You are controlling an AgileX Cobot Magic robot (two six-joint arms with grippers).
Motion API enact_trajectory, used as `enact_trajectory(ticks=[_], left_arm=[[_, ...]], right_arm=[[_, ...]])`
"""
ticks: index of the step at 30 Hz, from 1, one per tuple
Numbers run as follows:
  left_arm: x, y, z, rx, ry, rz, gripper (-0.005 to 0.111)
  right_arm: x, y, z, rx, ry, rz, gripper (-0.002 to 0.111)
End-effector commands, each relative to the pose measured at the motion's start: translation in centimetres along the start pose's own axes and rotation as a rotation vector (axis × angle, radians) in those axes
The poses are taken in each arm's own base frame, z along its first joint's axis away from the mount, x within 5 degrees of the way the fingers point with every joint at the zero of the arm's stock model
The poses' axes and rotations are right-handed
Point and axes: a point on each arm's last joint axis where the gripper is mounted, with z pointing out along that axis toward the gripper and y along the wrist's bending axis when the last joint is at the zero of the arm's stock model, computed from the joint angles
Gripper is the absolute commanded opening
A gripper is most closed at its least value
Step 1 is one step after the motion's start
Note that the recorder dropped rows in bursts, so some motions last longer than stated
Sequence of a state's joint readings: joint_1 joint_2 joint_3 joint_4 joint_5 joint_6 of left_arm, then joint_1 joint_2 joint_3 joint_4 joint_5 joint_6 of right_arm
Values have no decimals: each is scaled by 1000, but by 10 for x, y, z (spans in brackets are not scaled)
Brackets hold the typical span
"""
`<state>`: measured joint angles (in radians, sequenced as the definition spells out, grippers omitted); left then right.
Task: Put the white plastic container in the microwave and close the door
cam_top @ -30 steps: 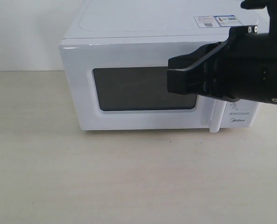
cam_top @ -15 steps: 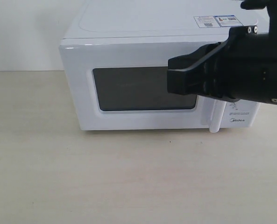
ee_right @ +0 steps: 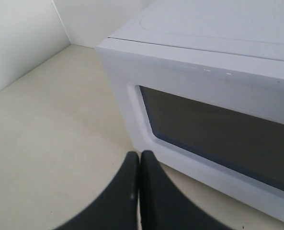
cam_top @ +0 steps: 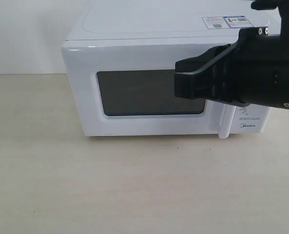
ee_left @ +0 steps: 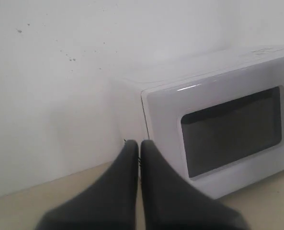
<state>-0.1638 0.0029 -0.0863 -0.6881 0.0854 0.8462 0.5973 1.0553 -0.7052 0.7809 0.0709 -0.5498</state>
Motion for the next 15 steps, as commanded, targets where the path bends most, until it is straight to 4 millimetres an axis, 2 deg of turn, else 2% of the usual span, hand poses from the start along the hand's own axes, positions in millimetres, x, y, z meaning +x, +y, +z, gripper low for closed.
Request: enact_trajectory(ticks=[1,4,11,15], left_arm=[[6,2,1,-31,-9,-141,4],[11,1,1,-31,6,-182,4],[16,4,1,-98,62,-136,4],[28,6,0,-140,137,-158,4]], right_arm=[[-3,-1,-2,3,-14,-13,0],[-3,-1,-2,3,-14,-13,0],[-3,-1,-2,3,-13,-13,0],[-3,-1,-2,3,-13,-13,0]])
